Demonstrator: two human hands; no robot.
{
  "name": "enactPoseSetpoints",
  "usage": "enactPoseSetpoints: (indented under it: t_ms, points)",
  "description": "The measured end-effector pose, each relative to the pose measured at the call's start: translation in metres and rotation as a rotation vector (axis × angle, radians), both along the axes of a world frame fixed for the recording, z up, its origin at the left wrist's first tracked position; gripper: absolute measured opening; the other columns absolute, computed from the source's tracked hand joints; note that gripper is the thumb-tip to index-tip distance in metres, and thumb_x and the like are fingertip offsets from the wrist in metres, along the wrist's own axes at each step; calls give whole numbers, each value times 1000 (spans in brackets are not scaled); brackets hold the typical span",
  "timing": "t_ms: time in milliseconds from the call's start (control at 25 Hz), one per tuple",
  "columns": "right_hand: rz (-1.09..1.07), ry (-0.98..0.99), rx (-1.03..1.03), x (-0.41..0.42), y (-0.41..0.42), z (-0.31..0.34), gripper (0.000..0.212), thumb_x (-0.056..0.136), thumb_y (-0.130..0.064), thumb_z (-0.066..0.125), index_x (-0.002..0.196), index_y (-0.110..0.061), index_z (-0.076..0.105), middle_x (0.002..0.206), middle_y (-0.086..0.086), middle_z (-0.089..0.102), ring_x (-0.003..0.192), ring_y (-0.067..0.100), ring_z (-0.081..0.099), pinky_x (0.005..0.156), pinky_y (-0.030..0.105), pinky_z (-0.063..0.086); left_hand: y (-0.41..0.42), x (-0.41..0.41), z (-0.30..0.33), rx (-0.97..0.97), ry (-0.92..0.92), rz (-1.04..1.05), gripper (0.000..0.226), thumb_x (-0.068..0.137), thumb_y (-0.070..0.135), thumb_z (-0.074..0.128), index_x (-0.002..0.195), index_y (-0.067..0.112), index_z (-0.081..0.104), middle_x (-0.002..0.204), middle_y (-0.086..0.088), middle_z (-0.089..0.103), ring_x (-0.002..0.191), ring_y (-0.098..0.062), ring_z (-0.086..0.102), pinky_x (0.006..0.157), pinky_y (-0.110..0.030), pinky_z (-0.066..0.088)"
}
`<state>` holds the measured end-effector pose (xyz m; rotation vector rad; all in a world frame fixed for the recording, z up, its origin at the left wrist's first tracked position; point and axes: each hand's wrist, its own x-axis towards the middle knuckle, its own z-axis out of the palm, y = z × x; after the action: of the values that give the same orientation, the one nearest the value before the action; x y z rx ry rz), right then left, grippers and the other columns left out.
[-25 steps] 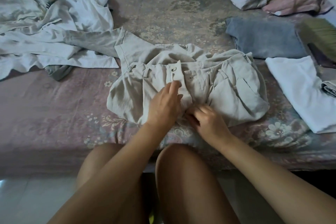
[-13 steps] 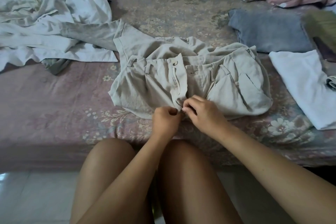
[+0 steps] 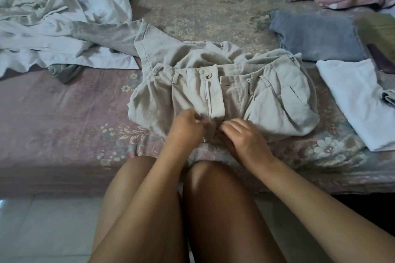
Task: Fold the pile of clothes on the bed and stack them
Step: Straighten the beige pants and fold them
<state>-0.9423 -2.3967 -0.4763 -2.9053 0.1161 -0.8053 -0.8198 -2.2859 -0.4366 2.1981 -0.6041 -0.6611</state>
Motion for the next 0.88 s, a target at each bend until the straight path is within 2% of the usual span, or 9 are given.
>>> enactPoseSetpoints:
  t_ms: [120,240,360,520,600,680,760,800,880]
  points:
    - [44,3,19,-5,-3,2,2,81,-1,66,82,-2,67,84,11,65,72,29,61,62,37,51,-13,16,5,-40,20,-53,18,88,25,65,82,8,65,67,3,58,63,-10,52,48,-14,35]
    - [51,-3,-50,-4,-1,-3,3,82,-4,65,78,-3,65,79,11,62,67,26,59,58,36,50,-28,17,1,-9,3,13,30,85,21,69,61,4,61,51,2,49,49,-8,46,42,-13,31]
    - [45,15,2,-2,1,-9,8,81,-7,65,74,-6,62,70,9,56,60,27,55,52,36,47,-34,12,-10,-19,-147,125,18,88,16,57,74,5,61,74,-10,64,74,-28,63,58,-26,49]
    - [-99,-4,25,13,-20,13,18,83,-8,55,95,-7,69,68,10,66,56,29,62,45,31,49,-29,-4,-20,-24,-363,109,21,95,24,49,92,4,53,99,-15,62,89,-36,59,67,-40,43]
    - [-96,50,-90,30,-42,28,27,72,5,65,97,-7,69,92,13,70,78,34,65,61,41,53,-22,-13,-23,-129,-479,70,23,93,25,52,94,3,52,94,-16,60,85,-37,58,61,-38,40]
    - [-68,218,-217,47,-58,44,43,70,3,71,110,-11,65,128,12,58,109,37,55,82,54,47,-19,-20,-32,-105,-581,22,39,85,37,52,99,2,56,93,-17,59,84,-38,59,56,-40,47]
    - [-126,495,-216,62,-68,58,65,79,-15,70,137,-21,43,147,6,37,130,32,33,100,51,31,-20,-22,-36,25,-560,46,61,76,49,58,117,5,57,109,-19,58,99,-40,58,64,-51,53]
    - [-157,597,-188,67,-72,64,72,80,-22,70,143,-24,35,145,4,37,131,30,29,102,47,28,-22,-22,-35,83,-473,51,71,77,51,61,131,8,49,126,-21,50,116,-40,50,77,-58,50]
    - [-73,508,-194,71,-78,70,62,72,-22,79,128,-22,54,116,9,56,113,36,44,91,47,37,-26,-24,-40,195,-307,10,79,87,51,54,150,16,20,154,-13,18,143,-31,16,102,-60,30]
